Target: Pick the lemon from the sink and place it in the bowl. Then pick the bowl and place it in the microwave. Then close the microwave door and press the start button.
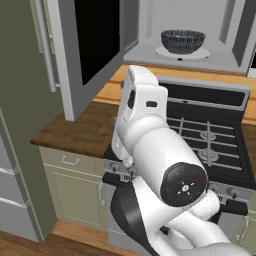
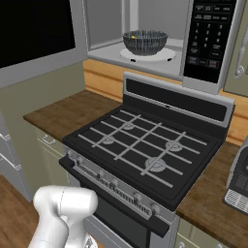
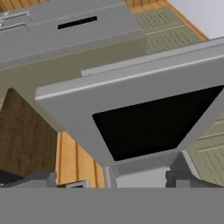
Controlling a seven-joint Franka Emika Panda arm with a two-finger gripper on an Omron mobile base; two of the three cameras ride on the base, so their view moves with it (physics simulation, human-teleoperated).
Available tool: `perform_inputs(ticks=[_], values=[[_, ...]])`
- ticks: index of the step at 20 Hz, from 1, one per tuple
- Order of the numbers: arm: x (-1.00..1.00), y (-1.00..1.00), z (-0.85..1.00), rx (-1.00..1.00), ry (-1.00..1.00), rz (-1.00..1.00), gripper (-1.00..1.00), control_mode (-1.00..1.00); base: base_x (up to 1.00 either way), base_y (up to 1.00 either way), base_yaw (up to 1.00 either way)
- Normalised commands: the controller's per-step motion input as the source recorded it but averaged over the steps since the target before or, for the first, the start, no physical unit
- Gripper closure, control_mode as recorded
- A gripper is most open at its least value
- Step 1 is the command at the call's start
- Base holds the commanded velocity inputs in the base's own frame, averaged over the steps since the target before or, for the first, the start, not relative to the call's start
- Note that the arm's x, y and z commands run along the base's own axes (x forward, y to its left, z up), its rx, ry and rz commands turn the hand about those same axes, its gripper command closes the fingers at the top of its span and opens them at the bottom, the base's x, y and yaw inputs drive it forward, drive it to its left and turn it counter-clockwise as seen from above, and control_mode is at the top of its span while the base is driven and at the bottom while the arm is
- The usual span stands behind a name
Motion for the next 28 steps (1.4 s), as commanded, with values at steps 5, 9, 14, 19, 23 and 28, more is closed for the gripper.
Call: perform_inputs(ticks=[5, 9, 14, 19, 23, 28], values=[[0.46, 0.49, -0.4, 0.0, 0.0, 0.0, -1.0, -1.0, 0.0, 0.0, 0.0], [0.07, 0.51, -0.32, 0.01, 0.0, 0.0, -1.0, -1.0, 0.0, 0.0, 0.0], [0.0, 0.5, -0.3, 0.03, 0.0, 0.0, -1.0, -1.0, 0.0, 0.0, 0.0], [0.14, 0.53, -0.37, 0.01, 0.0, 0.0, -1.0, -1.0, 0.0, 0.0, 0.0], [0.34, 0.66, -0.37, 0.0, 0.0, 0.0, -1.0, -1.0, 0.0, 0.0, 0.0], [0.64, 0.57, -0.22, -0.02, 0.0, -0.08, -1.0, -1.0, 0.0, 0.0, 0.0]])
